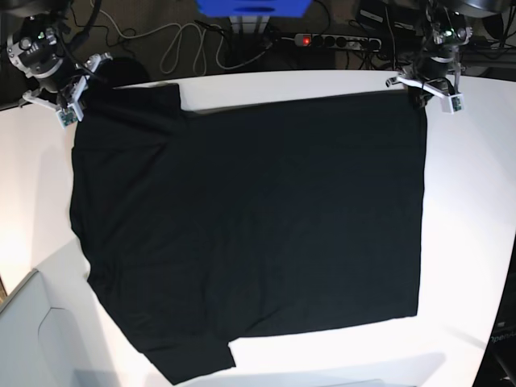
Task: Fold the T-shirt properly
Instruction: 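Pull the grasped shoulder edge toward the robot with both grippers, then reach the right gripper down the shirt side and grasp the fabric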
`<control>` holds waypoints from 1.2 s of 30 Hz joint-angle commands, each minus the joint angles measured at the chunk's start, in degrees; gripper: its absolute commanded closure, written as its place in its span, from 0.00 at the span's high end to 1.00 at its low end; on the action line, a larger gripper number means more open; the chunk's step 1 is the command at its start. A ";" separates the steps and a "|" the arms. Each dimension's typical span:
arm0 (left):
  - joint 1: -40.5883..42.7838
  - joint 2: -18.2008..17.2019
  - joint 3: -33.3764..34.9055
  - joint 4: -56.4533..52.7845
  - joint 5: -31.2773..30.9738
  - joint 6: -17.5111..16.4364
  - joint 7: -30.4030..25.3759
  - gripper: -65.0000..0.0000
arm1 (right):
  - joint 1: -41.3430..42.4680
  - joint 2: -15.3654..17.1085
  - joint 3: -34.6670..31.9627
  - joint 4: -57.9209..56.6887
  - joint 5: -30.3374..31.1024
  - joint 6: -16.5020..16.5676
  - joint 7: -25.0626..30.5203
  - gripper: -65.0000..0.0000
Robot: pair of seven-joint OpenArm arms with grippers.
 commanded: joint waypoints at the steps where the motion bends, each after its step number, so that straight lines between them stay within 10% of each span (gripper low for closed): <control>1: 0.33 -0.06 -0.38 1.17 -0.31 -0.02 -0.98 0.00 | -0.87 0.58 0.20 0.99 0.14 1.43 0.62 0.00; 21: -0.37 0.64 -4.51 4.33 -0.39 0.07 -0.89 0.00 | -2.71 -3.37 3.81 6.18 -0.03 1.43 0.71 0.00; 36: -6.44 0.55 -4.34 6.00 0.13 0.16 -0.89 0.00 | 12.76 -3.02 3.28 6.00 -0.21 1.43 0.01 0.00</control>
